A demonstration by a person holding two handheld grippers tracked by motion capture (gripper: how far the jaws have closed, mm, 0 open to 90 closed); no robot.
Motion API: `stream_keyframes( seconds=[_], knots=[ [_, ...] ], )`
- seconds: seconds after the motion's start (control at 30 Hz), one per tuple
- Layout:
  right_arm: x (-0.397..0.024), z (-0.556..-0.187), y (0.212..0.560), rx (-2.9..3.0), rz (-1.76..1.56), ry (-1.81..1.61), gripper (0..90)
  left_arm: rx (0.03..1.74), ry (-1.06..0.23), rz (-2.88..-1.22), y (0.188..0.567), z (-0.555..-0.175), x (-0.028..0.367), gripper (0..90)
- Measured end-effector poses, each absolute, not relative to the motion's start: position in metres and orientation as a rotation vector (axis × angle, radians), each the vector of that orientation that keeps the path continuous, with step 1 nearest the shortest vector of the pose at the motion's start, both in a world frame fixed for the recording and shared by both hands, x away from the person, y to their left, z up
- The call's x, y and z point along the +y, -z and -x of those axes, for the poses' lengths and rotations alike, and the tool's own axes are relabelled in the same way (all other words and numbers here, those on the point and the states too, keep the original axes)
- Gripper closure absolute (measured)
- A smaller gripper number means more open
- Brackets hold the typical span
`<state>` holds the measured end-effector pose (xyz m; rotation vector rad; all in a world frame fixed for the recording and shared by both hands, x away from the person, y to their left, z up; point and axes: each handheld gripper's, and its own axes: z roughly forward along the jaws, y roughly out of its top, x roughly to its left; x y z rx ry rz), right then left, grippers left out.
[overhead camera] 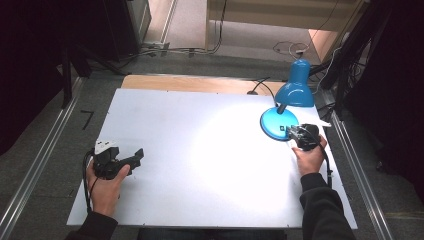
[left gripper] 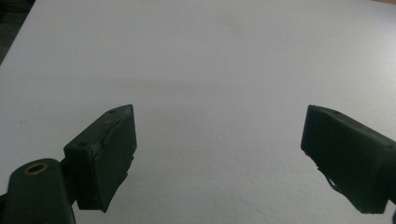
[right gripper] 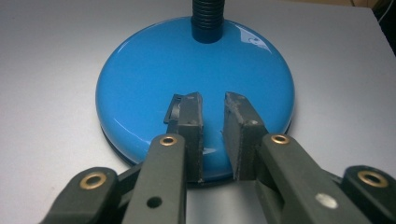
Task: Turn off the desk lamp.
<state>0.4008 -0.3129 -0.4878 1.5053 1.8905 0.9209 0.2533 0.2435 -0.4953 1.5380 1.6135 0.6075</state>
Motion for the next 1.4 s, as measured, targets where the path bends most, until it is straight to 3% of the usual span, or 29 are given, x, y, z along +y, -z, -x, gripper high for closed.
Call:
stream_keyframes(
  seconds=[0.37, 1.4],
  knots=[
    [-0.306, -0.405, 0.49, 1.901, -1.502, -0.948, 87.2, 1.613, -0.607, -1.539, 0.495, -0.253, 0.244, 11.4],
    [-0.296, -0.415, 0.493, 1.873, -1.483, -0.944, 88.2, 1.607, -0.603, -1.547, 0.496, -0.254, 0.242, 11.5]
  ],
)
